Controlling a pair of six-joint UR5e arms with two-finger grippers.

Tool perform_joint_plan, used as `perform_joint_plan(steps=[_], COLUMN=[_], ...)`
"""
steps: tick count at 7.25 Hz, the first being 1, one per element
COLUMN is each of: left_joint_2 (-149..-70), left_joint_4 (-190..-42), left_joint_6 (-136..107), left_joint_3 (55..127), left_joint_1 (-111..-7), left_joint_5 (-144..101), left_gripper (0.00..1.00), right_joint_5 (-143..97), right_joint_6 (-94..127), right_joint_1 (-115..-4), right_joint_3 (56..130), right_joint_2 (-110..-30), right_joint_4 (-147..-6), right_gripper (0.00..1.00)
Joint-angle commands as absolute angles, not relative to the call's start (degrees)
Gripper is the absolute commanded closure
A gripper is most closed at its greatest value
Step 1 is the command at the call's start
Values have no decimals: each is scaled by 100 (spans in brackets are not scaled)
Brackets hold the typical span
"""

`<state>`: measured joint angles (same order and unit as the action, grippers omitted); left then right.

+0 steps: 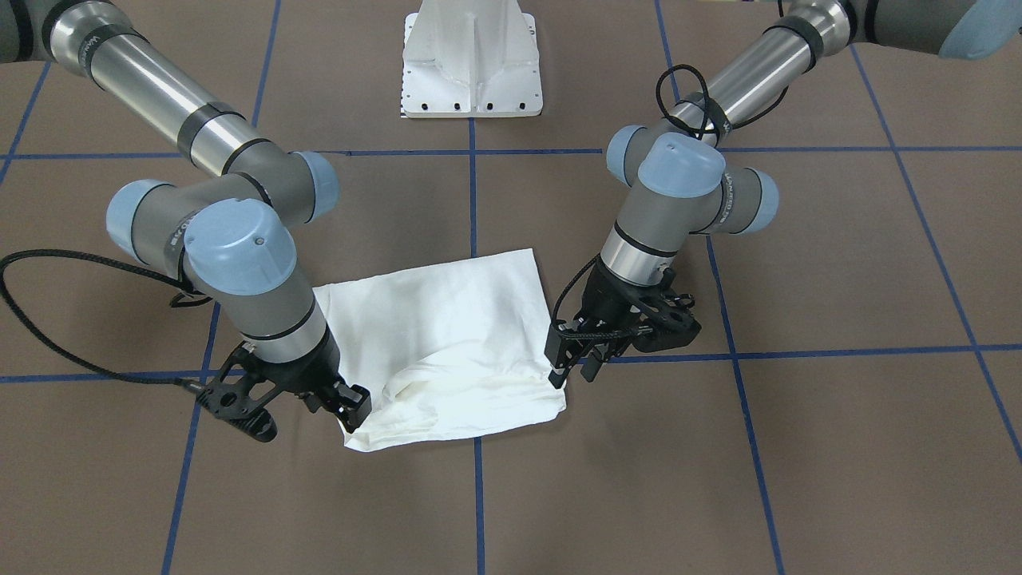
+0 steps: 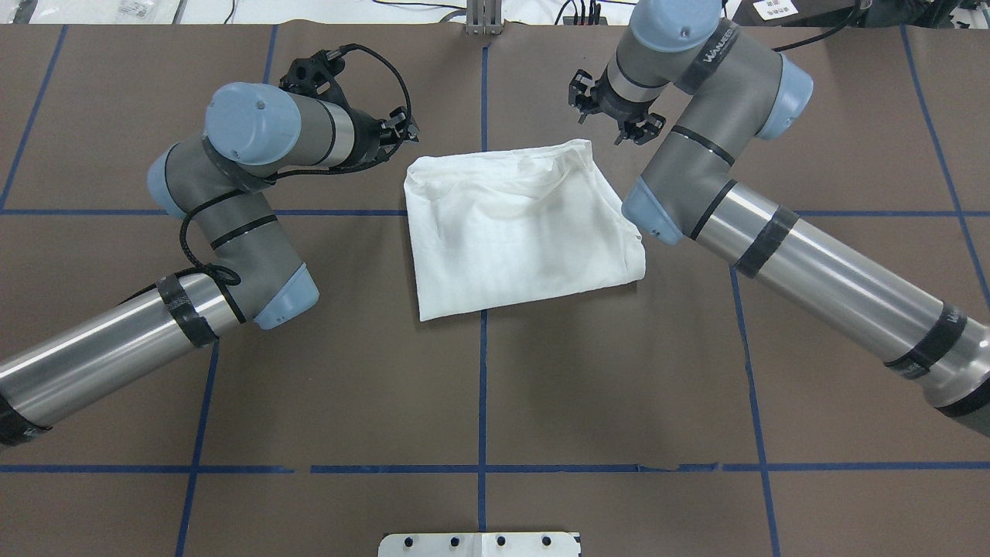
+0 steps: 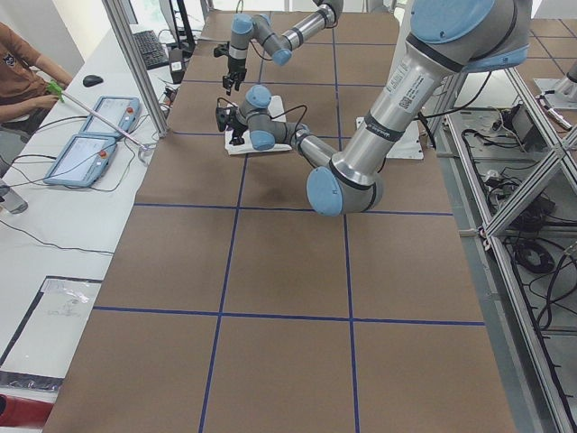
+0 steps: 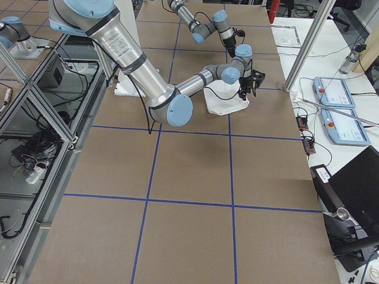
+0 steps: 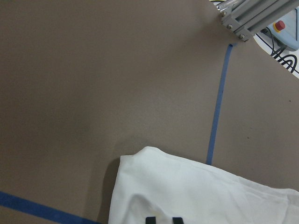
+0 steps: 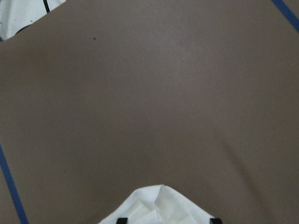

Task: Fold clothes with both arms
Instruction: 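Open both grippers and raise them away from the folded shirt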

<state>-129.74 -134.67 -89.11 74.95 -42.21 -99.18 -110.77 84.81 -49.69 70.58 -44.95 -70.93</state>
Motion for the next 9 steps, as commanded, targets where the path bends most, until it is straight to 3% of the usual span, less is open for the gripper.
perform_joint_plan(steps=[1, 5, 9], left_joint_2=[-12711, -10966, -9671], left_joint_4=[-13500, -13228, -12069], left_joint_6=[-7925, -4317, -1392], left_joint_3=[7532, 9190, 9694], left_joint_1=[-4447, -5368, -7315], left_joint_5=[-10664, -11732, -13282], left_gripper=[39, 39, 34], right_joint_5=[-11398, -13303, -13403], right_joint_6=[7335, 4010, 375], right_joint_1=[-5552, -7464, -8953], right_joint_3=[6961, 7286, 7679], right_joint_2=[-4797, -6517, -7554], right_joint_4=[-7049, -7145, -8717], right_gripper=[0, 0, 0])
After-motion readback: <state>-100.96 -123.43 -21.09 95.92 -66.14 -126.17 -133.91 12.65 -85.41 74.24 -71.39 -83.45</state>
